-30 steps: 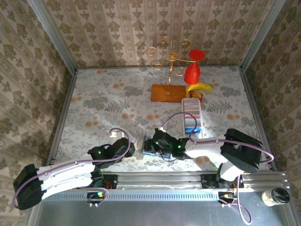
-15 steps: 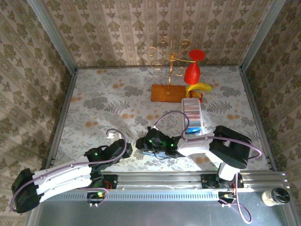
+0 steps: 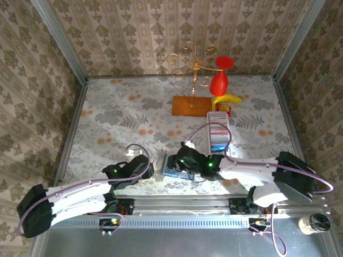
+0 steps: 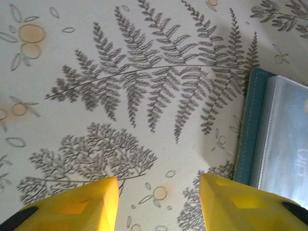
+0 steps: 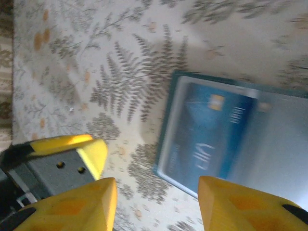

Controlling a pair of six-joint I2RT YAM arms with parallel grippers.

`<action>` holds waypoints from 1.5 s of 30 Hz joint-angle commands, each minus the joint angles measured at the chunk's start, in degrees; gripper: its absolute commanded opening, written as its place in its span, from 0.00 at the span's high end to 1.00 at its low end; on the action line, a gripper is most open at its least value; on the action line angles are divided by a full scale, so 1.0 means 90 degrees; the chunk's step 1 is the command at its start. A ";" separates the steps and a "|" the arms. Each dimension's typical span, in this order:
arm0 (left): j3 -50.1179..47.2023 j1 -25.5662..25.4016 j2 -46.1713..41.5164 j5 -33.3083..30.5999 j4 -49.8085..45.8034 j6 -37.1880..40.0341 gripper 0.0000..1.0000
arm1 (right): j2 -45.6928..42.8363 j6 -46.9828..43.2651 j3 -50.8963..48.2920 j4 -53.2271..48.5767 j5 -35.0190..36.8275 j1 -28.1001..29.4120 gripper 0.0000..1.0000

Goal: Put the credit cards into the card holder

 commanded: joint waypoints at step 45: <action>0.0355 0.0249 0.2041 0.1915 0.2151 0.0755 0.66 | 0.0225 0.0277 -0.0320 -0.0905 0.0368 -0.0089 0.52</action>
